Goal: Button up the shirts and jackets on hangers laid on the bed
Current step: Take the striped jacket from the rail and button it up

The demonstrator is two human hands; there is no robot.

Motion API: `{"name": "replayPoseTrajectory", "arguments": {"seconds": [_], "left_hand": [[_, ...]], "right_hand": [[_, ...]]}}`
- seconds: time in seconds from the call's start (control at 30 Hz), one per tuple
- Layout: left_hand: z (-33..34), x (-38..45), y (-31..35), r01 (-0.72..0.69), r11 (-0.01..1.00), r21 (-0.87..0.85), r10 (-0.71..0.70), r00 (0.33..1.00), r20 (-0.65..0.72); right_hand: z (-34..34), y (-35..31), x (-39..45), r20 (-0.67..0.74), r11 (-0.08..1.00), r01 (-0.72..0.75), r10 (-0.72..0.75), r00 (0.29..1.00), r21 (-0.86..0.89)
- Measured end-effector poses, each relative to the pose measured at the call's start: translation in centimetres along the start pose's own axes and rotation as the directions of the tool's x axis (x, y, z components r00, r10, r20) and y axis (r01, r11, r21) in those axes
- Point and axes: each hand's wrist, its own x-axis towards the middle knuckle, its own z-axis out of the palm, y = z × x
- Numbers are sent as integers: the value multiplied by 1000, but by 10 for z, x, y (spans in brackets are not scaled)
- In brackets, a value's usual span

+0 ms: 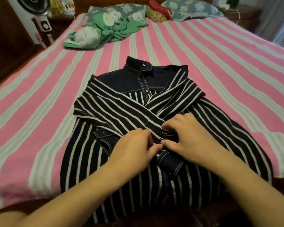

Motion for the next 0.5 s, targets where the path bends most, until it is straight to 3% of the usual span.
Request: {"name": "replayPoseTrajectory", "arguments": {"seconds": [0.1, 0.23, 0.37, 0.43, 0.5], "left_hand": [[0, 2, 4, 9, 996, 93, -17, 997, 81], [-5, 15, 4, 136, 990, 48, -143, 968, 207], [8, 19, 12, 133, 990, 38, -135, 989, 57], [13, 21, 17, 108, 994, 17, -108, 994, -1], [15, 24, 19, 111, 993, -37, -111, 994, -2]], "right_hand": [[4, 7, 5, 35, 994, -24, 27, 999, -104], [4, 12, 11, 85, 988, 20, -7, 996, -156], [6, 8, 13, 36, 985, -43, 49, 998, -167], [1, 6, 17, -3, 978, -208, 208, 978, 0], [-7, 3, 21, 79, 899, -374, 365, 927, 228]]}}
